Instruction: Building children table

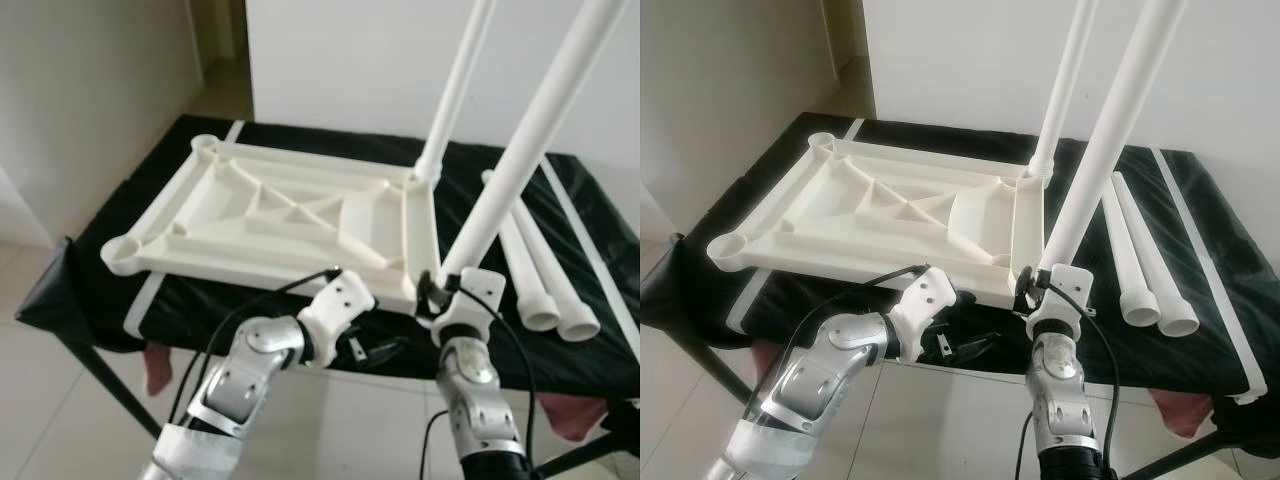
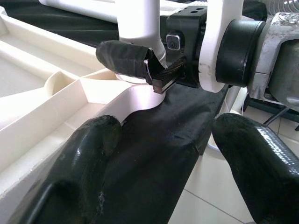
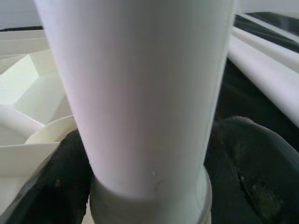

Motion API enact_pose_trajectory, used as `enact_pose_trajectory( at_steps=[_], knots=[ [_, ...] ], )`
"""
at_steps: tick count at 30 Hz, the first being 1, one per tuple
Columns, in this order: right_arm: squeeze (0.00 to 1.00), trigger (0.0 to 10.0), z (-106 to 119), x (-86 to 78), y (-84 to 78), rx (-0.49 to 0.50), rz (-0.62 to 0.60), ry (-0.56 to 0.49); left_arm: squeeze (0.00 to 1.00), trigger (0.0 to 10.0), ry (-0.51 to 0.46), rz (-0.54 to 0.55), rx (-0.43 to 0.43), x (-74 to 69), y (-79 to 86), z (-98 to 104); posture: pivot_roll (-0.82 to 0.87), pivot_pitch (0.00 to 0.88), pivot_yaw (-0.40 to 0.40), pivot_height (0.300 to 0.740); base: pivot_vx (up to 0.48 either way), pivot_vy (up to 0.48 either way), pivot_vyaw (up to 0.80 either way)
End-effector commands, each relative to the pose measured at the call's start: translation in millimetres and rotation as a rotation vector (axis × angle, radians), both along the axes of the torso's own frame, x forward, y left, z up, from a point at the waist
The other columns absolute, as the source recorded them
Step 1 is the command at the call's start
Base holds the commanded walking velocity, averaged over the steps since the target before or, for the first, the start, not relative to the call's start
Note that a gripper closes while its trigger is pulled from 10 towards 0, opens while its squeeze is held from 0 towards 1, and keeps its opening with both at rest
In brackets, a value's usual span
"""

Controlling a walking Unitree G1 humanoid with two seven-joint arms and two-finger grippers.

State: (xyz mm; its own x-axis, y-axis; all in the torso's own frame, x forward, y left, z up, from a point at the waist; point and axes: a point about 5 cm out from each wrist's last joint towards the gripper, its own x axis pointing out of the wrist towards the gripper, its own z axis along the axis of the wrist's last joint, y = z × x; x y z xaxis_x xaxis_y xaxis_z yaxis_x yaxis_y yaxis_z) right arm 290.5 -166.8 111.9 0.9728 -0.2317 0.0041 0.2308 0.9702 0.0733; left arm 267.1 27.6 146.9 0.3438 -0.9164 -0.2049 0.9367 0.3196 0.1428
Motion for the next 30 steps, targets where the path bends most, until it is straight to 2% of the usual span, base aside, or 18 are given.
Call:
enact_pose_trajectory(
  at_steps=[1, 4, 5, 8, 12, 14, 15, 19, 22, 30],
  knots=[
    [1.0, 10.0, -6.9, -1.8, -8.0, 0.004, 0.022, 0.03, 0.0, 10.0, -0.011, 0.077, 0.007, 2.2, 1.1, -2.5, 0.01, 0.0, -0.029, 0.74, 0.0, 0.0, 0.0],
    [1.0, 10.0, -4.8, -0.6, -12.8, 0.002, 0.072, 0.016, 0.0, 10.0, -0.01, 0.079, 0.007, 2.4, 1.2, -2.8, 0.01, 0.0, -0.028, 0.74, 0.0, 0.0, 0.0],
    [0.0, 10.0, -3.3, -0.4, -15.0, -0.003, 0.087, 0.006, 0.0, 10.0, -0.011, 0.08, 0.007, 2.7, 1.6, -2.7, 0.01, 0.0, -0.029, 0.74, 0.0, 0.0, 0.0],
    [0.0, 10.0, -1.4, 0.0, -17.7, -0.009, 0.113, -0.008, 0.0, 10.0, -0.011, 0.082, 0.008, 3.1, 2.2, -2.6, 0.01, 0.0, -0.029, 0.74, 0.0, 0.0, 0.0],
    [0.0, 10.0, 0.8, 0.0, -20.5, -0.029, 0.239, -0.026, 0.0, 10.0, -0.009, 0.086, 0.009, 3.7, 3.1, -2.7, 0.01, 0.0, -0.029, 0.74, 0.0, 0.0, 0.0],
    [0.0, 10.0, 0.8, -0.3, -21.7, -0.033, 0.262, -0.025, 0.0, 10.0, -0.009, 0.086, 0.008, 3.6, 3.1, -2.6, 0.01, 0.0, -0.029, 0.74, 0.0, 0.0, 0.0],
    [0.0, 10.0, 2.1, -1.1, -24.4, -0.053, 0.315, -0.031, 0.0, 10.0, -0.008, 0.087, 0.008, 3.6, 3.1, -2.7, 0.01, 0.0, -0.028, 0.74, 0.0, 0.0, 0.0],
    [0.0, 10.0, 3.5, -1.2, -27.6, -0.074, 0.365, -0.034, 0.0, 10.0, -0.008, 0.087, 0.008, 3.9, 3.2, -2.6, 0.0, 0.0, -0.026, 0.74, 0.0, 0.0, 0.0],
    [0.0, 10.0, 6.1, -0.1, -32.5, -0.119, 0.482, -0.025, 0.0, 10.0, -0.007, 0.086, 0.005, 4.5, 3.0, -2.0, 0.0, 0.003, -0.022, 0.74, 0.0, 0.0, 0.0],
    [0.0, 10.0, 14.5, 7.1, -41.9, -0.169, 0.564, -0.023, 0.0, 10.0, -0.007, 0.084, 0.004, 5.0, 2.4, -1.2, 0.0, 0.003, -0.021, 0.74, 0.0, 0.0, 0.0]
  ],
)
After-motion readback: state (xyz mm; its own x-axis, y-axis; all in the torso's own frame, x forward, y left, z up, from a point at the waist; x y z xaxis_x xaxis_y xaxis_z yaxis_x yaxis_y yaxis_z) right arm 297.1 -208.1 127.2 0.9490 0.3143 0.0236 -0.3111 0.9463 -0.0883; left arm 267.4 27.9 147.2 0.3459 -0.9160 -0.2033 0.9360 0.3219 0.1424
